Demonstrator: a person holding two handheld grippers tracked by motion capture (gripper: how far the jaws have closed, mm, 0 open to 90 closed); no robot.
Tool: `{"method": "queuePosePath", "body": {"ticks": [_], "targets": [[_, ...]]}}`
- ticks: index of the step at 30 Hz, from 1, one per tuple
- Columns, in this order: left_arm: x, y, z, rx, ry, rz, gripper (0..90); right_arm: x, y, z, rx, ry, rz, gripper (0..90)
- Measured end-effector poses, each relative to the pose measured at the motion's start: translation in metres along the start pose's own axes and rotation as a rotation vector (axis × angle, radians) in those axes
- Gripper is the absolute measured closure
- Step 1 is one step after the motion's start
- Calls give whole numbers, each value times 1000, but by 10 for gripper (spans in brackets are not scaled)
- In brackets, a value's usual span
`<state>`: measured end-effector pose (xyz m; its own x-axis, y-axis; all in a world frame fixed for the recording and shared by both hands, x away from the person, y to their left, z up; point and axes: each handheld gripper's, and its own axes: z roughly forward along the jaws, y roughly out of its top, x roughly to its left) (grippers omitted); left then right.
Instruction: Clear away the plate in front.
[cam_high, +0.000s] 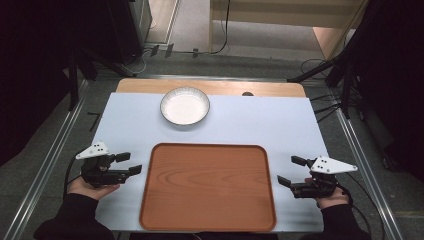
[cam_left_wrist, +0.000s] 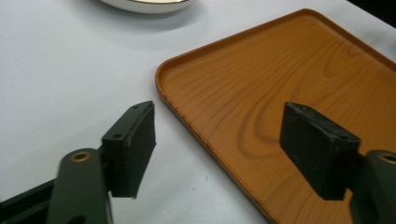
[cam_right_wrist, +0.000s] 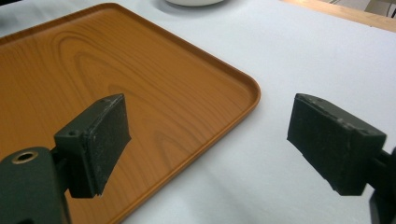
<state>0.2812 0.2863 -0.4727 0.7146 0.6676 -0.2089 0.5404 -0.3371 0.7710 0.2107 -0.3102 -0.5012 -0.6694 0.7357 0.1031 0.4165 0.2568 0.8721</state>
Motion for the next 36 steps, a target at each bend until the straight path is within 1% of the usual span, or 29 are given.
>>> {"method": "queuePosePath", "body": {"ticks": [3,4,5,6,7,10,12,14,16,17,18,19,20,21,24,27,28,29,30,31,34,36], "targets": [[-1,1,1,4,7,10,297,0,-1,0,2,2,1,136],[-2,2,3,6,2,7,314,-1,-2,-1,4,4,2,136],[-3,2,3,6,-4,13,317,-1,-2,-1,2,2,4,136],[-3,3,4,10,-14,7,322,-1,-3,-2,-1,-1,1,136],[-3,3,5,23,-29,9,330,-2,-3,-3,-2,-1,6,136],[-4,3,7,19,-40,16,347,-3,-4,-4,0,-4,9,136],[-4,4,7,12,-40,12,348,-3,-4,-4,-1,-5,11,136],[-3,4,6,5,-42,16,371,-4,-4,-4,-4,-5,13,136],[-3,4,6,3,-27,29,373,-4,-5,-4,-4,-7,14,136],[-2,3,6,-5,-27,36,376,-4,-5,-5,-4,-10,16,136],[-1,3,5,-2,-24,43,381,-4,-5,-5,-2,-10,21,136],[-1,3,5,-3,-21,39,398,-4,-5,-5,-1,-11,22,136],[0,3,5,-4,-18,38,396,-5,-6,-5,-3,-12,15,136],[0,4,5,0,-17,23,395,-5,-6,-6,-4,-12,17,136],[1,5,6,-2,-17,-3,377,-5,-6,-6,-1,-9,15,136],[0,5,6,3,-12,9,369,-4,-5,-6,-8,3,18,137],[0,5,7,3,-11,6,361,-3,-5,-5,-10,5,22,136],[1,5,7,12,-15,3,350,-3,-4,-5,-8,5,15,137],[2,5,8,21,-16,-11,333,-3,-4,-5,-1,6,8,136],[3,5,8,29,-17,-16,318,-3,-4,-4,3,7,8,136],[5,4,9,40,-15,-19,314,-2,-3,-3,7,7,9,137],[6,3,9,45,-12,-26,294,-1,-2,-2,9,7,8,136]]}}
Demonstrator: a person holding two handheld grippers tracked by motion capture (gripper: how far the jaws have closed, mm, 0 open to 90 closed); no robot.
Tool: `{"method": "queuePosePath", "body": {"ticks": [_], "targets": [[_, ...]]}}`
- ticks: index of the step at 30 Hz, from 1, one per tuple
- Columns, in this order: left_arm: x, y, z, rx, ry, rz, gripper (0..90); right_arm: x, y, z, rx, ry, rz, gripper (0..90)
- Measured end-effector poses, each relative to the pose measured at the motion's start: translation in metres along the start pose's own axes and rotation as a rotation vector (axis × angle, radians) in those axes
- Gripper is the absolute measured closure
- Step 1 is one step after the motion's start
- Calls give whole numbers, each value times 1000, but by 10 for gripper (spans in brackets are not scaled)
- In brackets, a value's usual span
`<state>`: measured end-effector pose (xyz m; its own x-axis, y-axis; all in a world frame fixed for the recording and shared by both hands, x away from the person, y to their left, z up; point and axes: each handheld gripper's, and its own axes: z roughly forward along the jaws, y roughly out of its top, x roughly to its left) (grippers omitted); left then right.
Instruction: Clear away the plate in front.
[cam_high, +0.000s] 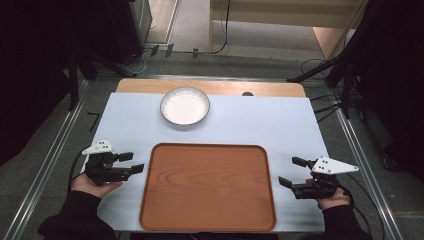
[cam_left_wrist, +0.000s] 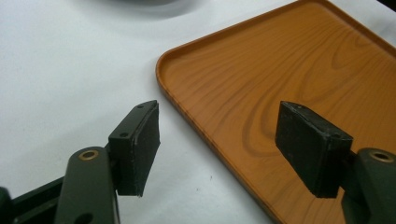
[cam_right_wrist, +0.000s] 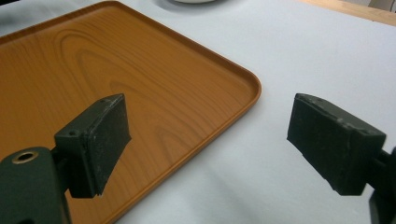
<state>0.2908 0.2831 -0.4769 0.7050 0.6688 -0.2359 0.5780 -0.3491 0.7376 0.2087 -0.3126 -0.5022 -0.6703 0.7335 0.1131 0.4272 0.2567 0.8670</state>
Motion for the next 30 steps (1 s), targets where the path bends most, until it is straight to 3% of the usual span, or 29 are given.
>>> {"method": "queuePosePath", "body": {"ticks": [5,7,11,25,30], "targets": [[0,-1,-3,-13,-5,-11,272,2,1,1,5,2,-8,136],[0,-2,-4,-17,-9,5,259,2,2,2,3,3,-13,137],[0,-4,-4,3,8,6,256,3,3,2,1,9,-8,138],[3,-2,-3,-40,69,-23,261,1,2,4,13,3,-15,139],[7,0,3,-30,85,-26,262,2,2,4,21,6,-11,139]]}}
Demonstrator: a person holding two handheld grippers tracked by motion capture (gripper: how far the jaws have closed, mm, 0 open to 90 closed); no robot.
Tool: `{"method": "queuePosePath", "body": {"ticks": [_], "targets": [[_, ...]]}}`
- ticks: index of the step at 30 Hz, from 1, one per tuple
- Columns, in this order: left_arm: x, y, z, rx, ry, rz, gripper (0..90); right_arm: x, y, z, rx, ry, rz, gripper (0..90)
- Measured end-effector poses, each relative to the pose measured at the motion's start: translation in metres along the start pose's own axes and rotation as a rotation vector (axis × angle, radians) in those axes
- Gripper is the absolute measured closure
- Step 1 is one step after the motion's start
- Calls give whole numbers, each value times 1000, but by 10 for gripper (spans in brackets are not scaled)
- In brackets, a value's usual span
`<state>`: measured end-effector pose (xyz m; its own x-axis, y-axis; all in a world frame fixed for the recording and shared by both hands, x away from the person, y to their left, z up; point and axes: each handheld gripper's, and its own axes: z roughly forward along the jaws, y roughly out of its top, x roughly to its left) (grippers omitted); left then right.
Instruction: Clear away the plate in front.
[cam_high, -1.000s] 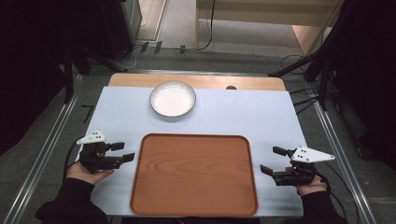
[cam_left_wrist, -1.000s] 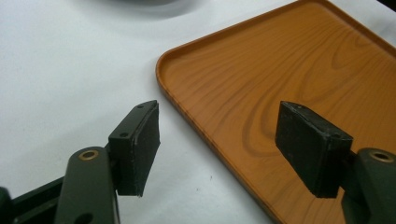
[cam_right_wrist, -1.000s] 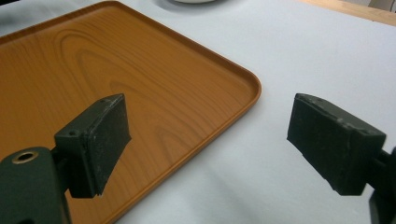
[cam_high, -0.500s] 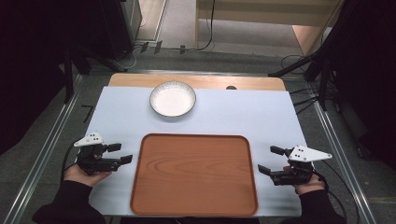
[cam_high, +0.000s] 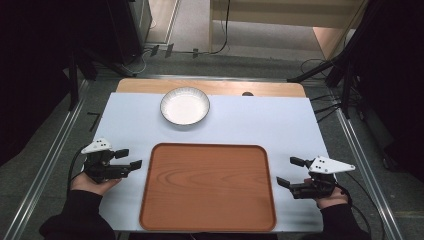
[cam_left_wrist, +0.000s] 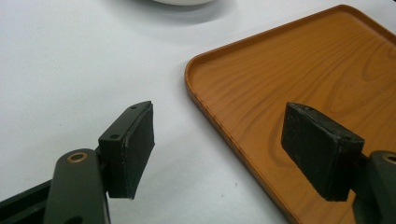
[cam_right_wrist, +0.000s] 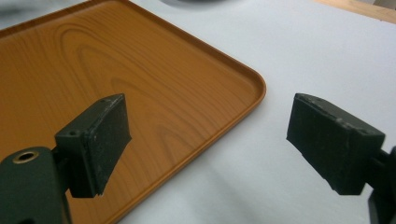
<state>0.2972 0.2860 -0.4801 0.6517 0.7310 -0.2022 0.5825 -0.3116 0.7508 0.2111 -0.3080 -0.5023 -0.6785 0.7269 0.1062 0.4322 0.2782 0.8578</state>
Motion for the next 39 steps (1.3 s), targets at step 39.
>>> {"method": "queuePosePath", "body": {"ticks": [39], "targets": [[20,41,52,43,55,-87,306,6,-5,-2,6,20,-38,139]]}}
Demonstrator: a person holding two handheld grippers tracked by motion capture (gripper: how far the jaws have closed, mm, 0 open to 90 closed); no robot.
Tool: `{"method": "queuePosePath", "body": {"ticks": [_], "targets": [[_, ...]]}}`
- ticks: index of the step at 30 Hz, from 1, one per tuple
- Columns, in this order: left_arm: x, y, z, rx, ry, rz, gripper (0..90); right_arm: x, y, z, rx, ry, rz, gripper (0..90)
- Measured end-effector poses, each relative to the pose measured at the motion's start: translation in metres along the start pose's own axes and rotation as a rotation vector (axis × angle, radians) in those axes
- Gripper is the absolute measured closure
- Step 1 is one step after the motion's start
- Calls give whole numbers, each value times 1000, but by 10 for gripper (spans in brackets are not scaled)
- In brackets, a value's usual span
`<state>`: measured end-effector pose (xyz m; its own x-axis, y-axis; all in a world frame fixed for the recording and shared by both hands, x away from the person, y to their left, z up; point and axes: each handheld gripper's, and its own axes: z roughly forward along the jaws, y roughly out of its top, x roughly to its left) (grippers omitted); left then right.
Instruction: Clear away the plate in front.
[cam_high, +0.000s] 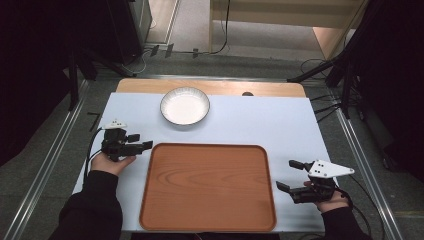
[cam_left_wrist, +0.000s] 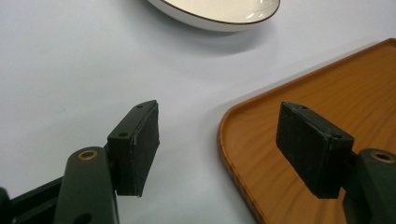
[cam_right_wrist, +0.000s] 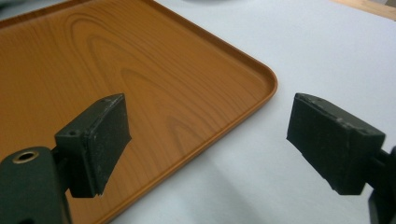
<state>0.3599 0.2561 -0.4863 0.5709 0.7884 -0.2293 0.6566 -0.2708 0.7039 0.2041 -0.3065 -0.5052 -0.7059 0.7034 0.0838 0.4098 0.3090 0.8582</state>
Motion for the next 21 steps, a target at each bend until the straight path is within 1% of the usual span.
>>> {"method": "queuePosePath", "body": {"ticks": [1,6,7,9,11,13,14,16,18,21], "targets": [[0,1,1,-5,5,6,306,0,0,0,-1,-2,2,139],[0,7,5,-16,-5,16,303,-1,-1,0,2,-15,13,139],[1,8,5,-23,-9,11,303,-1,-1,-1,2,-17,15,139],[3,12,7,-11,-17,-10,303,-2,-2,-2,-5,-25,25,139],[5,16,8,-8,-11,-6,306,-3,-3,-2,-9,-31,32,139],[8,20,11,-17,-2,-13,308,-5,-4,-2,-6,-37,34,138],[9,22,11,-9,5,-8,311,-5,-5,-2,-6,-36,37,138],[10,27,13,-10,12,-10,311,-6,-5,-3,-9,-40,34,138],[11,31,14,-25,17,-9,311,-5,-6,-3,-10,-39,35,138],[11,38,18,-13,28,-18,321,-4,-6,-3,-3,-36,40,137]]}}
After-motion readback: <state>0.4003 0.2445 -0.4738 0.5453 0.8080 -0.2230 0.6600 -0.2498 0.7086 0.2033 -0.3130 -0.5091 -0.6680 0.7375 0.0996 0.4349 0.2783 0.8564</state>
